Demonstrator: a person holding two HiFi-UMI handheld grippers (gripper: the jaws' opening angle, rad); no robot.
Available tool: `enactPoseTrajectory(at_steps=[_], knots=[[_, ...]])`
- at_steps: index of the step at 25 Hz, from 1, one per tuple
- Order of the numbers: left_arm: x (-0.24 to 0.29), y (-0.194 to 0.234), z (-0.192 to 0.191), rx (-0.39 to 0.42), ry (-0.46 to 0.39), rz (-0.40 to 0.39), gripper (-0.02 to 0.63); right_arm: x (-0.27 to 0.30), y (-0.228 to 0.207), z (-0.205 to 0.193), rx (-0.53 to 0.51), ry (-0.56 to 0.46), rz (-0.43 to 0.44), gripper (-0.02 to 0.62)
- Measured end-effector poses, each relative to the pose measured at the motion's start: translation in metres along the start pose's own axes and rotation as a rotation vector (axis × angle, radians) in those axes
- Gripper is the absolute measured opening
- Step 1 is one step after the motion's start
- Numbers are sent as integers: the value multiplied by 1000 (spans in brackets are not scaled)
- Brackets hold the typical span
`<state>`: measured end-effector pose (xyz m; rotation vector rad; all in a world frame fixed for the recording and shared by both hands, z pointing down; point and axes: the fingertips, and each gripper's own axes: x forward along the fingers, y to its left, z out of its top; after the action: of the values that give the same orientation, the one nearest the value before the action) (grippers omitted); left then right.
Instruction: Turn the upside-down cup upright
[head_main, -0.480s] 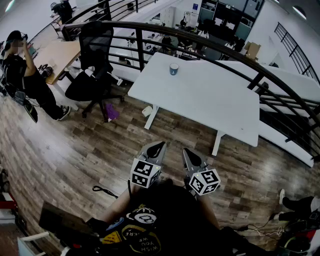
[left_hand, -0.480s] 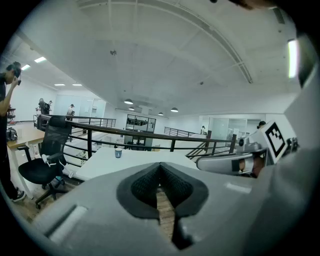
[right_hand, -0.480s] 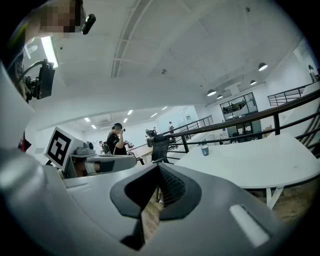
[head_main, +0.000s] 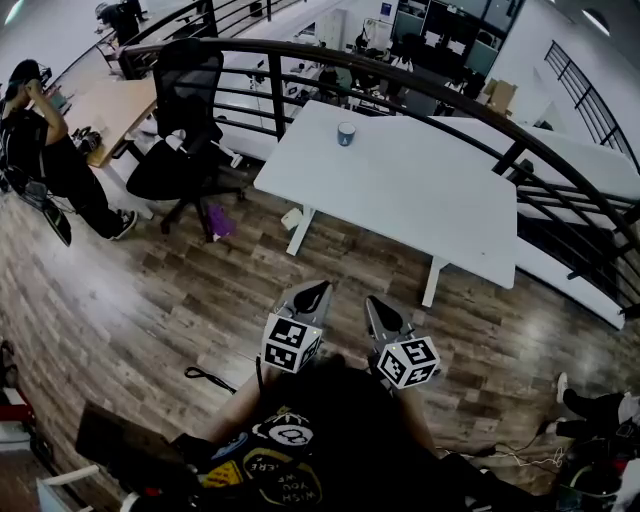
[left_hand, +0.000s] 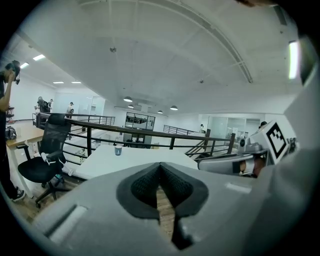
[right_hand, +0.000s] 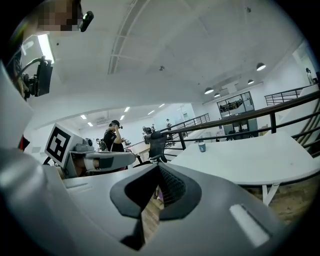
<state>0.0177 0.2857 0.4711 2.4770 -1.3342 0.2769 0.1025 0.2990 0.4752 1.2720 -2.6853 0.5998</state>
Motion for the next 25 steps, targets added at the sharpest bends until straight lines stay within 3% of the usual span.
enactPoseTrajectory(at_steps=[6, 9, 13, 17, 21, 23, 25], knots=[[-3, 12, 1, 3, 2, -8, 3, 13, 5, -3, -14, 19, -11, 0], [-5, 24, -1, -10, 3, -6, 3, 21, 8, 2, 20, -26, 1, 2], [-11, 40, -2, -133, -8, -45, 3, 30, 19, 19, 118, -139, 79, 3], [-16, 51, -11, -202, 6, -78, 3, 45, 25, 10, 99, -89, 46, 2], [-6, 62, -26, -151, 64, -67, 3, 59, 27, -7, 85, -21, 29, 2], [5, 80, -28, -83, 76, -14, 3, 67, 19, -10, 85, -2, 25, 3], [18, 103, -19, -76, 70, 29, 3, 78, 5, -5, 91, -1, 18, 2]])
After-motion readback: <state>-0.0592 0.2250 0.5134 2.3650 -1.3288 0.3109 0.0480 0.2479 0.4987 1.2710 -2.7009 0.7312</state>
